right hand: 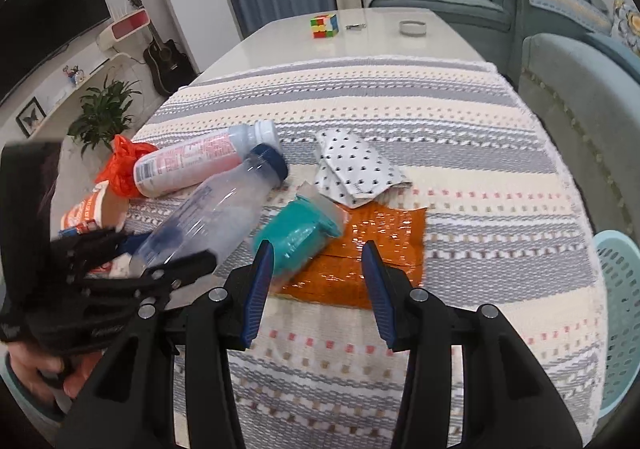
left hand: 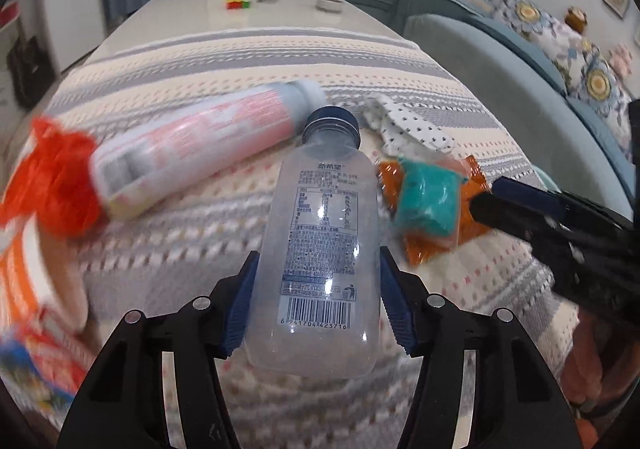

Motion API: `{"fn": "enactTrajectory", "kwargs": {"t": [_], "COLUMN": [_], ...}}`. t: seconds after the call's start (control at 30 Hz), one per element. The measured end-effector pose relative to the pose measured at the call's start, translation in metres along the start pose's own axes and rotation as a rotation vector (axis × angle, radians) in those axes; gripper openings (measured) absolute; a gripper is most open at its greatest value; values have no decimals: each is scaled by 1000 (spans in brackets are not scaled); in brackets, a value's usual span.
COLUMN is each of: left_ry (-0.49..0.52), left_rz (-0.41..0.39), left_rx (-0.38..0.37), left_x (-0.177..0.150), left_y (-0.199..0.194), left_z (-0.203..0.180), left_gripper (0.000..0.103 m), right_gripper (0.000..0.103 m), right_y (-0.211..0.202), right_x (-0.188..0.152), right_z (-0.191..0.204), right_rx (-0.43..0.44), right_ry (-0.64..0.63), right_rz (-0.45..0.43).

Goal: Collect trash
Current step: 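Grasp the clear plastic bottle with the left tool while the right tool grasps the teal bag, then carry bottle and teal bag to the basket and open both tools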

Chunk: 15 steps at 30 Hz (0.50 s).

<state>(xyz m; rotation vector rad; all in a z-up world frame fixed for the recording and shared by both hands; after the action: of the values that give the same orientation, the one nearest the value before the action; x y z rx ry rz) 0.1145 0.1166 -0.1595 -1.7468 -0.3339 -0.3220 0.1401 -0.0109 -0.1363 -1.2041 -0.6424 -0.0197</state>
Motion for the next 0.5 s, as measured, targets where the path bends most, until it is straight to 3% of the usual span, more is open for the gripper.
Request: {"fn": "enactTrajectory", "kwargs": {"t": [0.17,0.23,0.5], "left_ry": [-42,-57,-105], "left_rz": [-20,-28,-44], "left_rx": [-2,10,13], "left_x": [-26,-32,-41], "left_y": [-11,-16,-25], "left_z": [7,10,24], "left_gripper": [55,55,55], "right_gripper": [42,48,52], "right_y": [13,19,56], "right_x": [8,11,24], "right_z": [9,14,25], "right_rx": [26,25,-68], "right_ry": [3,5,-8], "right_rz": [36,48,116]}}
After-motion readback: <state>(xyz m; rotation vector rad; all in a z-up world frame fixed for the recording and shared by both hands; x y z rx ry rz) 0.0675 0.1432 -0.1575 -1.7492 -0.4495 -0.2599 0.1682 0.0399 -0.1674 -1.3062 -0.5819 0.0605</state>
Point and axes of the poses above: each gripper's, at about its wrist camera, not at the fingertips, and y roughly the way its jaws point, z to its left, x to its top, the point moved 7 cm from there along y, roughly the way its jaws point, and after that the axes turned 11 degrees about z, right-handed, at the moved point
